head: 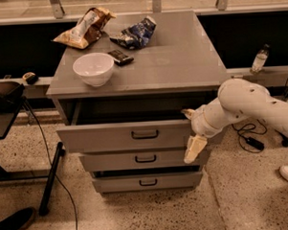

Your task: Open top drawer

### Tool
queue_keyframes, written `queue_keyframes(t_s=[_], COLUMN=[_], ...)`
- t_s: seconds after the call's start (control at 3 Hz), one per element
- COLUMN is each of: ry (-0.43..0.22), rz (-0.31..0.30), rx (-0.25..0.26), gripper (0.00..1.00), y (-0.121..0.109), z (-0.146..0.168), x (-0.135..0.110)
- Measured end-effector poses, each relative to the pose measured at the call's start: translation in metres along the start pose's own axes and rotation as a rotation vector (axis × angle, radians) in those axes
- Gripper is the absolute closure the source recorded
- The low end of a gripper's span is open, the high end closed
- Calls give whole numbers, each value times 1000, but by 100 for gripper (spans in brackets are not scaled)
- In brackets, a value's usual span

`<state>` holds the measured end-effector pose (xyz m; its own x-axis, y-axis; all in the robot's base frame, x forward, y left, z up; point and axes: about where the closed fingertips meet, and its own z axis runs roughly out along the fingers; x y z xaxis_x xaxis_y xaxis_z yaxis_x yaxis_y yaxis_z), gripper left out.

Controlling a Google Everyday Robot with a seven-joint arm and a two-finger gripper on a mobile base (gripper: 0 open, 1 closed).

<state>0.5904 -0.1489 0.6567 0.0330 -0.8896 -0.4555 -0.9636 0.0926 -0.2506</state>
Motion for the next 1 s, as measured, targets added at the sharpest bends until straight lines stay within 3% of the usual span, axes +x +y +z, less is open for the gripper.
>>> queue_keyframes(t_s=[0.33,0.67,1.0], ry=[-3,-3,36], rz=[21,21,14], rx=[-60,-60,-152], gripper=[0,0,17], y=[-1,-2,6], z=[8,5,8], x=[1,0,-20])
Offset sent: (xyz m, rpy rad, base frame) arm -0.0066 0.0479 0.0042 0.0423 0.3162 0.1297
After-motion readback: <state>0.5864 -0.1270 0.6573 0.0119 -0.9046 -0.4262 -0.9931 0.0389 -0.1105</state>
